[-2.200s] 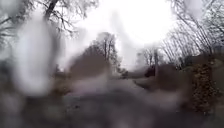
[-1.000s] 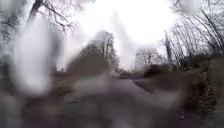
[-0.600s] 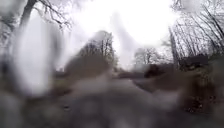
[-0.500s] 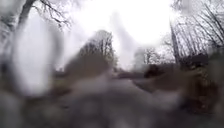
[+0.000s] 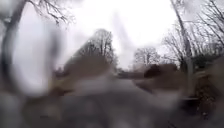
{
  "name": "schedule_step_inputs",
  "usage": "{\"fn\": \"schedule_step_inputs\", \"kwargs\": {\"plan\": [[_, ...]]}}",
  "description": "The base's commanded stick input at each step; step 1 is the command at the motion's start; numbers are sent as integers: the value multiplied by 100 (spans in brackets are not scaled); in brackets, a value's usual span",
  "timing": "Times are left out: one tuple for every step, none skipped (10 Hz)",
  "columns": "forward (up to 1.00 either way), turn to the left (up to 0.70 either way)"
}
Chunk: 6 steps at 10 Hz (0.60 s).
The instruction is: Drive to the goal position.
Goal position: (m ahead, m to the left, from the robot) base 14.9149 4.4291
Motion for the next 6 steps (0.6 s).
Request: {"fn": "schedule_step_inputs", "kwargs": {"plan": [[85,0],[85,0],[85,0],[85,0],[85,0],[85,0]]}}
